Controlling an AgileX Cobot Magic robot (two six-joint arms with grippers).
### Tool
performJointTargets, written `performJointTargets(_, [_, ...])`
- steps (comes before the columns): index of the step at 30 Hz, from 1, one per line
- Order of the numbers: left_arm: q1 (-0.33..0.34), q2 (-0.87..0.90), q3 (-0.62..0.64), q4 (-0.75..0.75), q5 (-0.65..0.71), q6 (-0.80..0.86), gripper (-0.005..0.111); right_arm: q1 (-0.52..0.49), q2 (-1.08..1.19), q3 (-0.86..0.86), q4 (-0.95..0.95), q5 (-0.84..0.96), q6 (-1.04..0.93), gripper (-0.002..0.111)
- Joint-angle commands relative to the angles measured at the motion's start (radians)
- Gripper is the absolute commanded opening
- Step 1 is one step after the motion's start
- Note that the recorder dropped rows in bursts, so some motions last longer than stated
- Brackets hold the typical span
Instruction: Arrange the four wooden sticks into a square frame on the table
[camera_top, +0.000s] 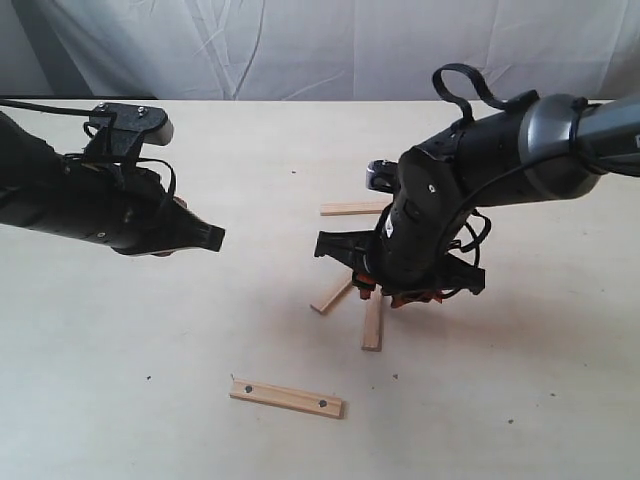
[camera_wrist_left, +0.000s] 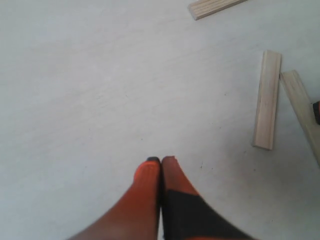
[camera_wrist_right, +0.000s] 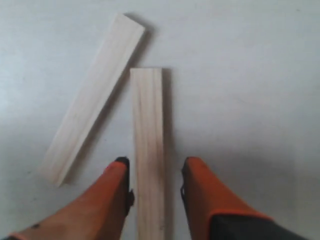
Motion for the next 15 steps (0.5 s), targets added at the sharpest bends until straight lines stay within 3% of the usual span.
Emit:
performJointTargets(1, [0.003, -0.001, 0.005, -0.006, 0.000, -0.006, 0.000, 0.015, 0.000, 0.004, 0.006, -0.035, -0.026, 0.050])
performJointTargets(6, [0.003, -0.001, 0.005, -0.006, 0.002, -0.006, 0.000, 0.015, 0.046, 0.004, -0.002, -0.027, -0.026, 0.049])
performJointTargets(8, [0.003, -0.001, 0.005, -0.006, 0.002, -0.006, 0.000, 0.015, 0.067, 0.004, -0.002, -0.003, -0.026, 0.036])
performJointTargets(9, [0.003, -0.001, 0.005, -0.003, 0.004, -0.006, 0.000, 0.015, 0.069, 0.004, -0.002, 0.027, -0.026, 0.017])
performJointTargets(11, [0.003, -0.001, 0.005, -0.002, 0.004, -0.006, 0.000, 0.005, 0.054, 0.004, -0.002, 0.062, -0.026, 0.000])
performJointTargets(15, [0.003, -0.001, 0.005, 0.009, 0.004, -0.006, 0.000, -0.050, -0.024, 0.004, 0.008, 0.124, -0.158, 0.000])
